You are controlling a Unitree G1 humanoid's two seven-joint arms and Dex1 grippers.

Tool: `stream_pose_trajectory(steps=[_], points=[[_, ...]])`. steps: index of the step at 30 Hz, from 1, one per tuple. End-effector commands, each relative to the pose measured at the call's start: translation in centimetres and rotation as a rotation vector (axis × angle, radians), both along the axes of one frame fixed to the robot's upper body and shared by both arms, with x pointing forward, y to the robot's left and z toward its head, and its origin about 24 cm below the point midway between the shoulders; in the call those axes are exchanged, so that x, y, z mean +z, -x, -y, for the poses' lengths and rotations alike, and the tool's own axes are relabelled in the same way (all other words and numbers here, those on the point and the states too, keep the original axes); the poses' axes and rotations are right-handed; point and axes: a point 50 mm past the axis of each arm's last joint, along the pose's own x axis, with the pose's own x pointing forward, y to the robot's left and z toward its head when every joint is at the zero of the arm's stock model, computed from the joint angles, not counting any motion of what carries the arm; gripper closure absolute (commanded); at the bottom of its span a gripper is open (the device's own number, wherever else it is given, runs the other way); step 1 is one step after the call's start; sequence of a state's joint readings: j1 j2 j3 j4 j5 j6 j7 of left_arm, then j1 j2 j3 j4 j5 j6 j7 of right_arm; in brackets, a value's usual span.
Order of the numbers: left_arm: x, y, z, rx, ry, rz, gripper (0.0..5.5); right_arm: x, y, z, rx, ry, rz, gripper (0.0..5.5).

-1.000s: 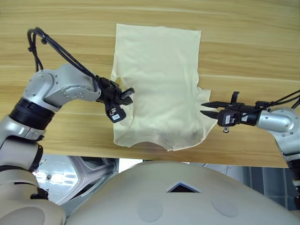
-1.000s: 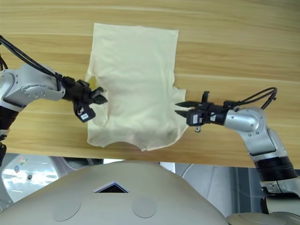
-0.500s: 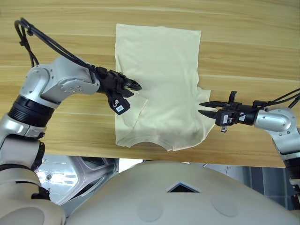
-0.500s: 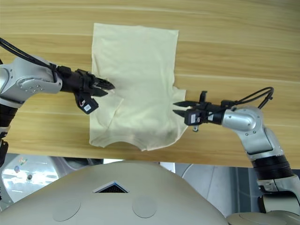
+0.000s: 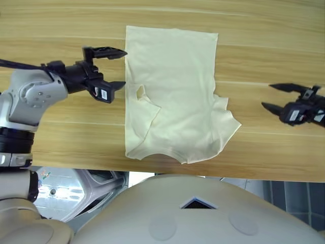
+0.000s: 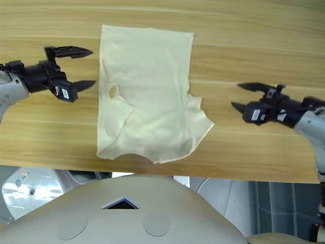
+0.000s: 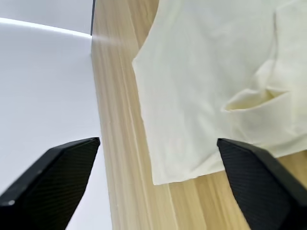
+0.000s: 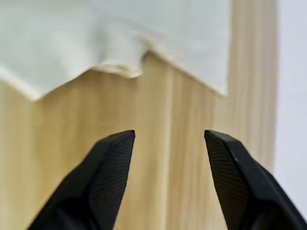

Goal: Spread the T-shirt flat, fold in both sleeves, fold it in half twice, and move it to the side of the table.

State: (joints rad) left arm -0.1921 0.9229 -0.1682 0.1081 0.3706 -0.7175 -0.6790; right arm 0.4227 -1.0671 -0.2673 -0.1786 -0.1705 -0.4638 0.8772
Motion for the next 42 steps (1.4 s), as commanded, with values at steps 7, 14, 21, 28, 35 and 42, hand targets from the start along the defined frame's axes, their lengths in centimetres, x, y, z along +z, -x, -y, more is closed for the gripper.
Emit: stream_pose_trajectory(steps=[7,14,21,28,35,42], points=[[-1.3,0.7,-1.4,0.047,-0.006,-0.012,0.13,-3.0,2.6,-1.3,0.076,0.009,-0.147,2.83],[-1.1,0.6,-1.3,0.034,0.002,-0.008,0.13,-5.3,3.3,-3.1,0.088,-0.068,-0.171,2.83],[-1.2,0.9,-1.4,0.032,0.004,-0.016,0.13,-6.4,3.0,-3.8,0.078,-0.112,-0.166,2.83],[-1.2,1.0,-1.4,0.032,0.005,-0.017,0.13,-6.5,2.7,-3.7,0.068,-0.107,-0.153,2.83],[-1.1,1.2,-1.5,0.032,0.003,-0.015,0.13,-6.4,2.2,-2.5,0.026,-0.048,-0.129,2.83],[-0.9,1.3,-1.4,0.038,0.014,-0.008,0.13,-6.4,1.6,-1.5,0.004,-0.002,-0.128,2.83]])
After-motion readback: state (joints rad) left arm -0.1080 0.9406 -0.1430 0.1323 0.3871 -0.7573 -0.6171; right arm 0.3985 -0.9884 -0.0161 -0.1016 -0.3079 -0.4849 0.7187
